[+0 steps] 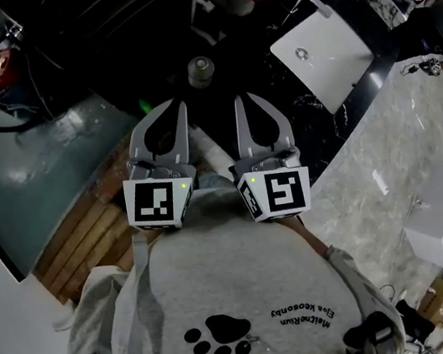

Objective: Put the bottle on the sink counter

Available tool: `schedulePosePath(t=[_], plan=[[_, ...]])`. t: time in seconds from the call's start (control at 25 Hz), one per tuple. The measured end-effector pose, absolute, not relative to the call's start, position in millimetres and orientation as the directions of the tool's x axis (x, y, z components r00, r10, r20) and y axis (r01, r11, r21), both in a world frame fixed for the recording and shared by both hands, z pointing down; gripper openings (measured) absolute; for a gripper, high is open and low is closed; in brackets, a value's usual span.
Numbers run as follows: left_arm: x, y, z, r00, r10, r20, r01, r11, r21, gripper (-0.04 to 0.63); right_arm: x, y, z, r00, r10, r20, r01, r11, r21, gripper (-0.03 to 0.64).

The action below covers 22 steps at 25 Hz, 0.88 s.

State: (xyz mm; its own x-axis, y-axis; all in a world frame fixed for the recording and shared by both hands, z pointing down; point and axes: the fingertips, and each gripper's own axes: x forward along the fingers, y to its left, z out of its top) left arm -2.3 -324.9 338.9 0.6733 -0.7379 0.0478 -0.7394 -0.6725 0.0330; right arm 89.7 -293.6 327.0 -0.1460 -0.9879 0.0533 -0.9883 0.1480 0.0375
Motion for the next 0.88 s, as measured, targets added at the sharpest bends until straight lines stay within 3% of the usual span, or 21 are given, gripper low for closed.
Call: schedulePosePath(t=[0.88], plan=[[-26,-320,368,0.707,-0.705,0.054,-0.707,-0.705,0.050,0.002,51,-288,360,-0.149,-0.984,0.093,-0.986,0.155,0.060,0.000]])
